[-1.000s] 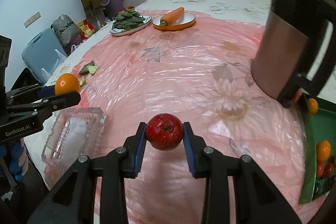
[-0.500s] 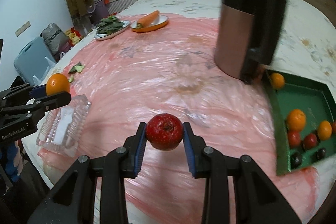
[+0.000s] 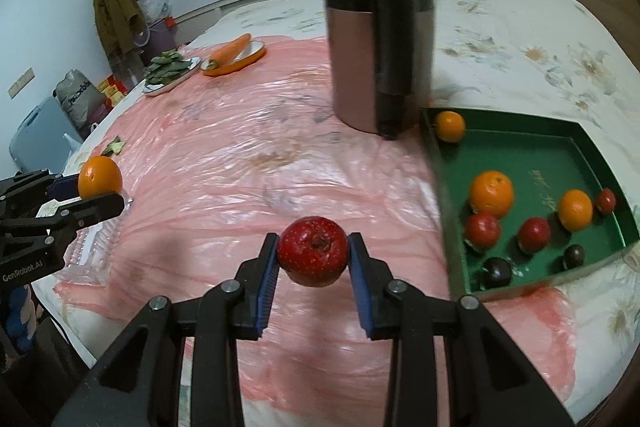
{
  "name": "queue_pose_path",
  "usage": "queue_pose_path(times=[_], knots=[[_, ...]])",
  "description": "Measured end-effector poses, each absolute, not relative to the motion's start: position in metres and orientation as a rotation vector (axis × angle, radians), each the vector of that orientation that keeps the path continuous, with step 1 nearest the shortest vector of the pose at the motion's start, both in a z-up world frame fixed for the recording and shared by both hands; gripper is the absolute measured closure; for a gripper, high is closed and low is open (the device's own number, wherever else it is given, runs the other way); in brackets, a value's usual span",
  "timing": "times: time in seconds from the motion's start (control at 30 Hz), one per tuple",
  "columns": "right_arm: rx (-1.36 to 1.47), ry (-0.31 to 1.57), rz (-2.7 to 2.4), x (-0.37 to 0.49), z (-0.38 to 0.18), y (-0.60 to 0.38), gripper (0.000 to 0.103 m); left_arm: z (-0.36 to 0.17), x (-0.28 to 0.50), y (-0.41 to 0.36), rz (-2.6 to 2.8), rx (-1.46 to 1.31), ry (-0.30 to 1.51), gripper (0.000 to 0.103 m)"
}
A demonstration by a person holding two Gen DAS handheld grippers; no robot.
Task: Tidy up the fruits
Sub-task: 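Carry the red apple and orange to the green tray and lower them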
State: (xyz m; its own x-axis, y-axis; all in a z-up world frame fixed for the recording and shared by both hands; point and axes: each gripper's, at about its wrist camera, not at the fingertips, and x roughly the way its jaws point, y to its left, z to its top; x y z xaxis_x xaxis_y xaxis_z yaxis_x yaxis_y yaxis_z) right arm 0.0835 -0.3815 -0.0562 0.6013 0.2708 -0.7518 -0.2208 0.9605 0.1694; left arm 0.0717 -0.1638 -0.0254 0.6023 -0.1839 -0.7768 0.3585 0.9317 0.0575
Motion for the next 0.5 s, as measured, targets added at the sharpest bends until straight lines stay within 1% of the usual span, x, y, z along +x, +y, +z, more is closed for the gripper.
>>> queue_pose_path(times=[0.5], knots=[[0.150,0.826,0.138,0.089,-0.058,-0.470,0.070,-0.029,0.086,-0.252,-0.460,0.290,0.886,0.067]])
